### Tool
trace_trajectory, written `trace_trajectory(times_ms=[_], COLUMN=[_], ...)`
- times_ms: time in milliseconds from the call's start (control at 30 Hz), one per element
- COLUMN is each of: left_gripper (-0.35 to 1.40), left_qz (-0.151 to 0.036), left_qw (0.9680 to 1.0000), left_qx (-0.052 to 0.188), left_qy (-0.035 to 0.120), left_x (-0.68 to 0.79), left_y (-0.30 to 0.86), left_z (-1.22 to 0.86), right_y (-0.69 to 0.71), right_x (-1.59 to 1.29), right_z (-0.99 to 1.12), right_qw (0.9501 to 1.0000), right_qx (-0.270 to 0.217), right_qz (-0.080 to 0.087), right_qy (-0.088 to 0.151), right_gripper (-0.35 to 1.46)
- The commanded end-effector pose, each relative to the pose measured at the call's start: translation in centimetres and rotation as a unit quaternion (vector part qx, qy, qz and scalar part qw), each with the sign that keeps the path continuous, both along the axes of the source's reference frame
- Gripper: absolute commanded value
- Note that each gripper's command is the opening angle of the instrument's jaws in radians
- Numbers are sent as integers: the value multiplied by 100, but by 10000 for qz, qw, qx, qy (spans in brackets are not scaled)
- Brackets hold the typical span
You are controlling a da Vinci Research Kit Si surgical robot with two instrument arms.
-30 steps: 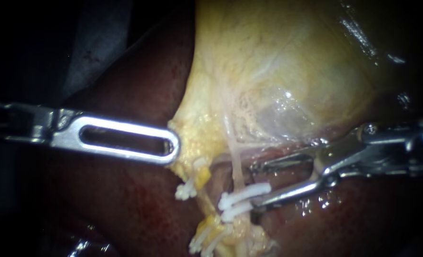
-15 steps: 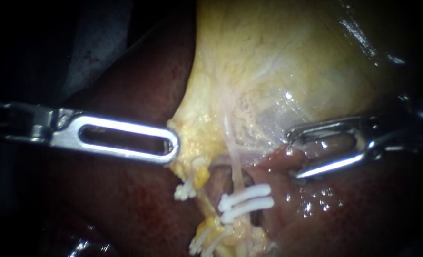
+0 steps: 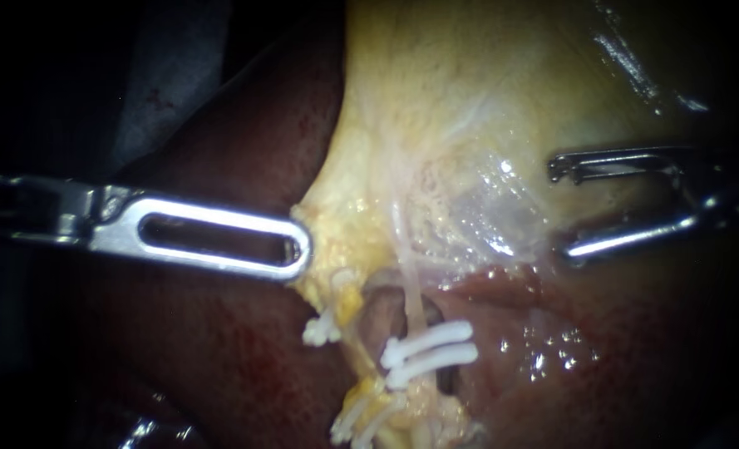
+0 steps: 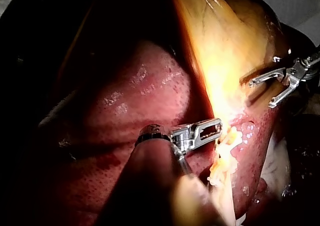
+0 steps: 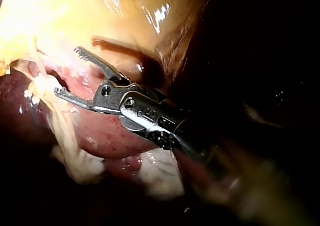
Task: Going back second clip right tube
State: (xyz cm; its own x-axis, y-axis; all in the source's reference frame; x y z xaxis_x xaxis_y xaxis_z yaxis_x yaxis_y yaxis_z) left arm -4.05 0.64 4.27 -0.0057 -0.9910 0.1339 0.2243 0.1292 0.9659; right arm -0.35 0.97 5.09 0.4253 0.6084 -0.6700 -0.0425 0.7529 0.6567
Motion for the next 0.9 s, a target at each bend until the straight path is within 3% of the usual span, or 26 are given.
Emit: trace_trajectory(times_ms=[33, 367, 700, 900], left_gripper=[-35, -35, -35, -35], left_qz=[1, -28, 101, 110], left_qw=[10000, 10000, 9999, 9998], left_qx=[0, -58, -137, -141], left_qy=[1, 44, 24, 40], left_x=[0, -11, -48, -55], left_y=[0, 1, -11, -11], left_z=[1, 27, 54, 57], right_y=[-1, -8, -13, -20], right_x=[0, 6, 13, 22], right_z=[0, 2, 5, 10], right_qw=[10000, 10000, 10000, 9999], right_qx=[6, 14, 14, 18], right_qz=[-4, -57, -84, -138], right_qy=[-3, 22, 34, 59], right_gripper=[60, 60, 60, 60])
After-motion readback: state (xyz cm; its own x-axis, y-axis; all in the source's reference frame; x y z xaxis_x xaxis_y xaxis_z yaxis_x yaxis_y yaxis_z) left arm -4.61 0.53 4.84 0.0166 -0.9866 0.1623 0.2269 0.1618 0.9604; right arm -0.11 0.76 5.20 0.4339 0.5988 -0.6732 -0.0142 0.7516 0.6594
